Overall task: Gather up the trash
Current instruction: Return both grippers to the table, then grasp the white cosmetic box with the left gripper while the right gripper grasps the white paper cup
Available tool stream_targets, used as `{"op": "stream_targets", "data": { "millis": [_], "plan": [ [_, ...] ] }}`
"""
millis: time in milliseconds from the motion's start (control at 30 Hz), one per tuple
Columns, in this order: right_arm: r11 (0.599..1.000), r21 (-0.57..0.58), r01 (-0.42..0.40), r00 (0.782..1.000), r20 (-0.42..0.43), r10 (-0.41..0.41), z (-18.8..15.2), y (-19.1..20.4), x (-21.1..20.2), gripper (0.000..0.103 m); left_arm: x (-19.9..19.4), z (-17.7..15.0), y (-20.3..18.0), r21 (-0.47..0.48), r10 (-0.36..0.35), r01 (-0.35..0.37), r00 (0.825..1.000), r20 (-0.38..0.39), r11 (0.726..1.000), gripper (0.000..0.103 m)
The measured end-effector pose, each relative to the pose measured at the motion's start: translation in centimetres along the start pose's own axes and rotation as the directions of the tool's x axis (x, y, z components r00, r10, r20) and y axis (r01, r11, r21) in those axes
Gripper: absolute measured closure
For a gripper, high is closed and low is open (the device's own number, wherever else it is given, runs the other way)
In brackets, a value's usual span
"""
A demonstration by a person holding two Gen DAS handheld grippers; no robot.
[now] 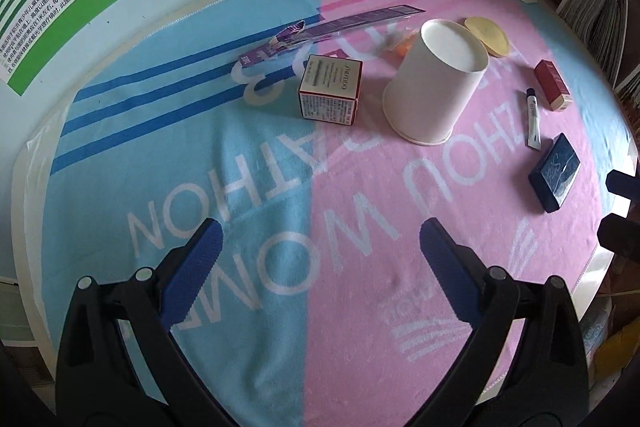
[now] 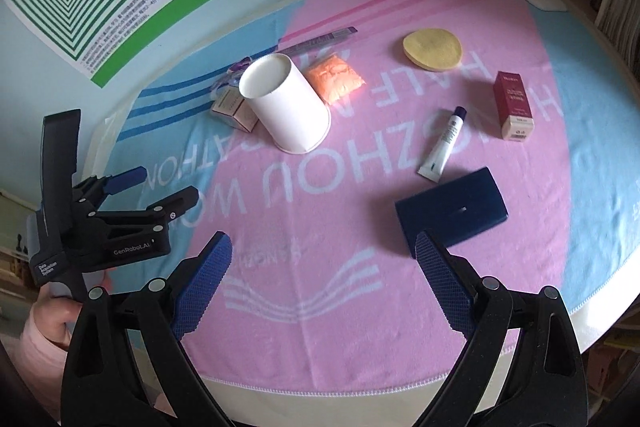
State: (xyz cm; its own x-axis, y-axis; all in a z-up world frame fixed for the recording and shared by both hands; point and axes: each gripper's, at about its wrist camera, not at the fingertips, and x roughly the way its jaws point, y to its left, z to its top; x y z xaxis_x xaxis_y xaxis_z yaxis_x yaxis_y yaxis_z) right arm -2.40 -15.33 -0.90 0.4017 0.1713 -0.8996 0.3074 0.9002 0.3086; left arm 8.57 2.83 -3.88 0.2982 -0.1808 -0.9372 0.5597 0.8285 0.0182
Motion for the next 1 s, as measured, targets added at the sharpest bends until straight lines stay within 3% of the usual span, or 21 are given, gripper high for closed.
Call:
{"op": "stream_targets", "data": {
  "millis": [367, 600, 1000],
  "plan": [
    [0.992, -0.123, -0.038, 0.998, -0.046, 0.032, 5.3, 1.8, 3.7, 0.011, 2.7, 3.3, 2.0, -0.060, 0.002, -0.003, 1.000, -0.018, 0.998, 0.006],
    [0.988, -0.138, -0.063, 0.995, -0.083, 0.052, 7.1, 2.4, 6.2, 0.011, 5.0, 4.7, 1.7, -0.020, 0.006, -0.007, 0.998, -0.058, 1.000, 0.006],
    [0.986, -0.155, -0.066, 0.994, -0.098, 0.051, 8.6, 3.1, 8.5, 0.012, 6.9, 6.5, 0.6, 0.072, 0.002, 0.001, 0.999, -0.042, 0.997, 0.007]
  ]
}}
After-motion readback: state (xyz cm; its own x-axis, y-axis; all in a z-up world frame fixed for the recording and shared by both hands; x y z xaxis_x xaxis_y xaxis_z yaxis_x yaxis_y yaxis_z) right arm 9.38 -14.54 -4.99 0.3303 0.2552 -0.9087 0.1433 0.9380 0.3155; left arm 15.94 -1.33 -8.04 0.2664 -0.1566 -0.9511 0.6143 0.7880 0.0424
